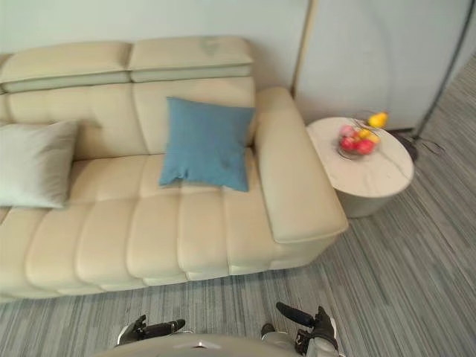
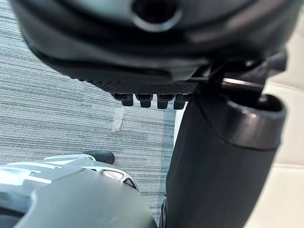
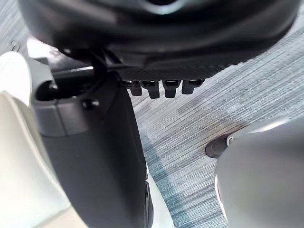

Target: Pick up cushions and gather them together orderly.

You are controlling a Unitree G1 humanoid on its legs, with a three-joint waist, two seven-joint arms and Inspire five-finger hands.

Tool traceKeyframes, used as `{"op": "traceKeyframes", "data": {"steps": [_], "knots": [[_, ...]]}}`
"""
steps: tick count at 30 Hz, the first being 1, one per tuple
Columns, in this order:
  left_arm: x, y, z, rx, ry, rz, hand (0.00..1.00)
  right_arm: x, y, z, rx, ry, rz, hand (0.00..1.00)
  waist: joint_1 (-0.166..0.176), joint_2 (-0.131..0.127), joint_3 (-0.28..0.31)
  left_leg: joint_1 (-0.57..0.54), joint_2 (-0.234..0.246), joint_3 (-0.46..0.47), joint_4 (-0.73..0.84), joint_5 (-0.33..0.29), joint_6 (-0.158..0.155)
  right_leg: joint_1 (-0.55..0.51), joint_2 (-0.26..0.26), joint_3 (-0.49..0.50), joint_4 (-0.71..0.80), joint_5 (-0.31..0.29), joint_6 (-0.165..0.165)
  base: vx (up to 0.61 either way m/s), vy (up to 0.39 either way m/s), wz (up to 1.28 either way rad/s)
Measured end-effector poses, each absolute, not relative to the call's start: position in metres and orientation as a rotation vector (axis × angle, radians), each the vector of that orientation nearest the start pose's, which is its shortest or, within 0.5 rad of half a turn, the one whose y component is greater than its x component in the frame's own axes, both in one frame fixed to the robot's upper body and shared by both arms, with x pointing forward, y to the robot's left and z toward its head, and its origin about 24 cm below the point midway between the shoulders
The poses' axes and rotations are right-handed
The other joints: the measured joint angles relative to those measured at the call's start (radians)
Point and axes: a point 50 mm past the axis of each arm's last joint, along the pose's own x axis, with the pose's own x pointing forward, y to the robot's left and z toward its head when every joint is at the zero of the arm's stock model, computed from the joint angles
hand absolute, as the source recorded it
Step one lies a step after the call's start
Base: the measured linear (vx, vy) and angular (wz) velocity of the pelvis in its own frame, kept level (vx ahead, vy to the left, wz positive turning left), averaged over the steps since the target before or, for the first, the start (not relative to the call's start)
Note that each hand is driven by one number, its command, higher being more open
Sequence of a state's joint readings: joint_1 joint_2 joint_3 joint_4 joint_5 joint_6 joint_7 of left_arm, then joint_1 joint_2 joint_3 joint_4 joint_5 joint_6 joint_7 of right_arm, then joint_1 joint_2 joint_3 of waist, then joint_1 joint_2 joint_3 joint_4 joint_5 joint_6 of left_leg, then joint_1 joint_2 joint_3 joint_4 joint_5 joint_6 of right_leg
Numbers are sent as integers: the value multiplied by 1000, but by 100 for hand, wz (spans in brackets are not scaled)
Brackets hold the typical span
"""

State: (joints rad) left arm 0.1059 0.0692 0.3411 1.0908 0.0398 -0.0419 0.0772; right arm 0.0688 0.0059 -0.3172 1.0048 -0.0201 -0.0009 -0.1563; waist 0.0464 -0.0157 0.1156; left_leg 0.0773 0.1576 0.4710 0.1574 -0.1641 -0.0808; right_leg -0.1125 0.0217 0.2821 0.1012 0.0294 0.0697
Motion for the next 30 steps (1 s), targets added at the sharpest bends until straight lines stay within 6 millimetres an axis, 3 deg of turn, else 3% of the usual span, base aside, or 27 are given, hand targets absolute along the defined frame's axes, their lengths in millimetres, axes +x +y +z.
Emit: {"op": "traceKeyframes", "data": {"steps": [1, 3, 4, 6, 7, 8, 12, 14, 15, 16, 17, 18, 21, 23, 26, 28, 30], "knots": [[77, 225, -161, -26, 1116, 427, 100, 109, -192, -157, 67, 1058, -421, 100, 4, -7, 7, -11, 24, 99, 6, -1, -1, -60, 11, -84, -6, 41, -33, -78, -39, -182], [83, 226, -159, -21, 1102, 422, 100, 115, -190, -155, 71, 1042, -416, 100, 0, -8, 14, -13, 34, 161, 9, 0, -2, -102, -27, -269, 29, 17, -90, -37, -32, -136], [92, 222, -158, -20, 1085, 402, 100, 114, -195, -155, 66, 1042, -429, 100, 0, 0, 20, 6, 39, 221, 7, 3, -7, -130, -99, -517, 96, -10, -124, 27, 4, -114], [95, 220, -158, -23, 1073, 393, 100, 110, -197, -156, 59, 1051, -433, 100, -3, 4, 22, 42, 46, 277, 11, 7, -13, -122, -165, -770, 152, -43, -130, 84, -39, -116], [98, 216, -158, -28, 1068, 384, 100, 111, -200, -155, 52, 1049, -437, 100, -15, 16, 27, 59, 50, 282, 6, 12, -21, -116, -170, -843, 171, -70, -156, 141, -134, -94], [101, 210, -158, -21, 1065, 353, 100, 115, -205, -153, 40, 1037, -447, 100, -34, 24, 28, 76, 55, 284, -4, 18, -30, -116, -170, -870, 200, -108, -154, 119, -125, -58], [103, 197, -160, -32, 1078, 304, 100, 116, -213, -153, 19, 1040, -451, 100, -35, 44, 30, 96, 93, 284, 55, 36, -42, -132, -117, -775, 233, -145, -155, 152, -172, -75], [106, 194, -160, -35, 1080, 285, 100, 114, -215, -153, 16, 1049, -454, 100, -43, 45, 32, 46, 186, 247, 292, 48, -24, -111, -73, -719, 221, -160, -170, 171, -303, -87], [107, 196, -160, -27, 1070, 289, 100, 113, -212, -154, 19, 1056, -451, 100, -45, 38, 41, 2, 239, 187, 467, 53, 9, -85, -46, -681, 210, -166, -181, 183, -291, -104], [108, 198, -159, -28, 1063, 295, 100, 113, -213, -155, 17, 1058, -454, 100, -42, 44, 47, -36, 249, 124, 594, 1, 11, -61, -25, -643, 201, -169, -191, 148, -185, -97], [108, 198, -159, -32, 1061, 301, 100, 112, -214, -154, 16, 1058, -459, 100, -43, 47, 50, -62, 244, 85, 647, -29, 14, -47, -14, -626, 196, -171, -198, 148, -92, -114], [111, 197, -158, -36, 1045, 299, 100, 110, -215, -155, 12, 1065, -469, 100, -43, 47, 53, -135, 182, -38, 703, -89, -4, -14, 7, -577, 184, -178, -211, 121, -32, -109], [117, 196, -155, -39, 1010, 295, 100, 106, -216, -157, 26, 1084, -488, 100, -31, 41, 62, -230, 61, -184, 599, -127, -2, 50, 32, -492, 144, -176, -205, 129, 4, -98], [123, 191, -153, -56, 989, 295, 100, 104, -217, -156, 20, 1079, -495, 100, -24, 39, 64, -285, 32, -224, 489, -130, 3, 83, 46, -439, 120, -179, -196, 142, 16, -81], [128, 188, -151, -87, 965, 304, 100, 102, -215, -157, 15, 1089, -500, 100, 2, 36, 66, -348, -40, -384, 246, -84, -15, 108, 52, -334, 119, -198, -172, 240, 49, -97], [126, 187, -151, -112, 965, 328, 100, 103, -211, -157, 18, 1093, -490, 100, 10, 46, 61, -358, -53, -480, 115, -24, -23, 126, 68, -247, 130, -236, -149, 387, 140, -123], [125, 187, -152, -125, 969, 340, 100, 102, -208, -158, 26, 1096, -488, 100, 11, 50, 55, -356, -45, -497, 106, 17, -11, 131, 75, -206, 155, -269, -137, 364, 156, -101]]}}
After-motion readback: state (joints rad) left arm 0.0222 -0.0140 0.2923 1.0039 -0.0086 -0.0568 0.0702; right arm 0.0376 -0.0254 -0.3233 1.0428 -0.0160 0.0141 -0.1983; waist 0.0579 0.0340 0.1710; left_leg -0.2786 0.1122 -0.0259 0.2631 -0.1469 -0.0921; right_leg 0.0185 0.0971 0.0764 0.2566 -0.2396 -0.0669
